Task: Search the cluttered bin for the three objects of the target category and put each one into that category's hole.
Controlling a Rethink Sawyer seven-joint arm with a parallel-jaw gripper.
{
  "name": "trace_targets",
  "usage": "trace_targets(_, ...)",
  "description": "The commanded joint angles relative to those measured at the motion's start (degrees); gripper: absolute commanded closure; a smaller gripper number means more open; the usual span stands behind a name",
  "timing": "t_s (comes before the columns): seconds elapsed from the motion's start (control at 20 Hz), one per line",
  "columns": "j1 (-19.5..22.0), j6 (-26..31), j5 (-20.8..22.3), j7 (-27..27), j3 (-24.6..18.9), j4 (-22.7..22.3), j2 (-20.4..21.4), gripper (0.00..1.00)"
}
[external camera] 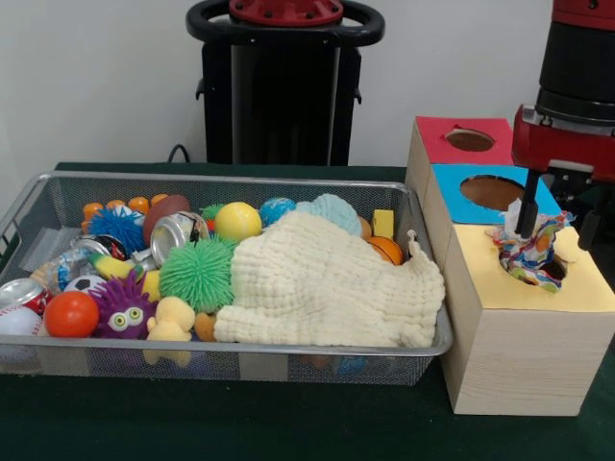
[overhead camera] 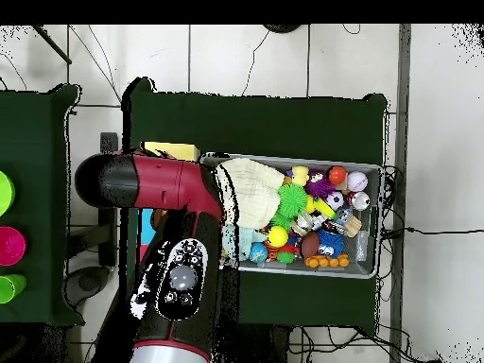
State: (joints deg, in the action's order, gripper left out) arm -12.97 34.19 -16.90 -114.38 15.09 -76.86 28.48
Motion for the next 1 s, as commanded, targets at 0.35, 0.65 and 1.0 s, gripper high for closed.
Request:
trace_targets(0.35,3.77,7.41,1.21,-6.63,-1.88,-0.71,0.67,0.0)
trace_targets(0.65,4.2,8.4,1.99,-6.11,-1.59,-1.03,1.6,0.0)
trace_targets(1.0,3.54,8.58,2.05,-7.69,-1.08,-1.15,1.52,1.0)
